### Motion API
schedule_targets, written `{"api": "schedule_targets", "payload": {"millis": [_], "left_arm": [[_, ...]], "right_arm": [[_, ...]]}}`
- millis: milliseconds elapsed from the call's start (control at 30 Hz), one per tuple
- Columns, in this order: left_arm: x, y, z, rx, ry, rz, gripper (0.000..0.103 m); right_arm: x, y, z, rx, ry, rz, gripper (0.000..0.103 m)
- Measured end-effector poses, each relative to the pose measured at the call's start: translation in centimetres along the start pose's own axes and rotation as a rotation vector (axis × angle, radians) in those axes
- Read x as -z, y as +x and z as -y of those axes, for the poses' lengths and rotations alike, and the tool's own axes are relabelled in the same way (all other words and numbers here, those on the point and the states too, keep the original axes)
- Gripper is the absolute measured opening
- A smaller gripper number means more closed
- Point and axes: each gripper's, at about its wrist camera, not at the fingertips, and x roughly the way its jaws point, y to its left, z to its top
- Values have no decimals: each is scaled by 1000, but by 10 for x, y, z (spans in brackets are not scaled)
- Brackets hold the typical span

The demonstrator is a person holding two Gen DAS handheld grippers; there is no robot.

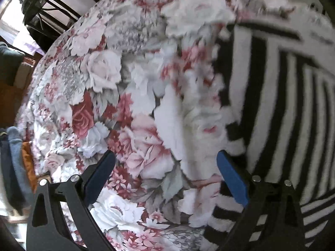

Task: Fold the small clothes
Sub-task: 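Lower the grey cuff onto the sweater body and open the left gripper, then move both grippers to the sweater's side edge beside the grey hem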

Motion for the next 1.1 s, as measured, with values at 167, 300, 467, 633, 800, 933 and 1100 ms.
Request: {"api": "schedule_targets", "payload": {"millis": [167, 300, 467, 633, 800, 933, 1100], "left_arm": [[-4, -29, -13, 106, -80, 108, 94], [-2, -35, 12, 89, -6, 143, 94], [1, -54, 35, 128, 41, 252, 94], [2, -13, 57, -86, 122, 205, 99], [-1, -26, 45, -49, 73, 218, 98], [-2, -50, 23, 133, -3, 230, 96], [15, -39, 67, 32, 163, 209, 96]], "right_arm": [[-9, -27, -5, 42, 13, 89, 39], [-14, -50, -12, 87, -20, 210, 39], [-9, -36, -39, -26, -163, 140, 37], [-4, 6, -39, 50, -213, -1, 27], [-13, -13, -24, 24, -139, 25, 34], [3, -26, -34, 32, -213, 16, 37], [28, 7, -38, 187, -346, -73, 40]]}}
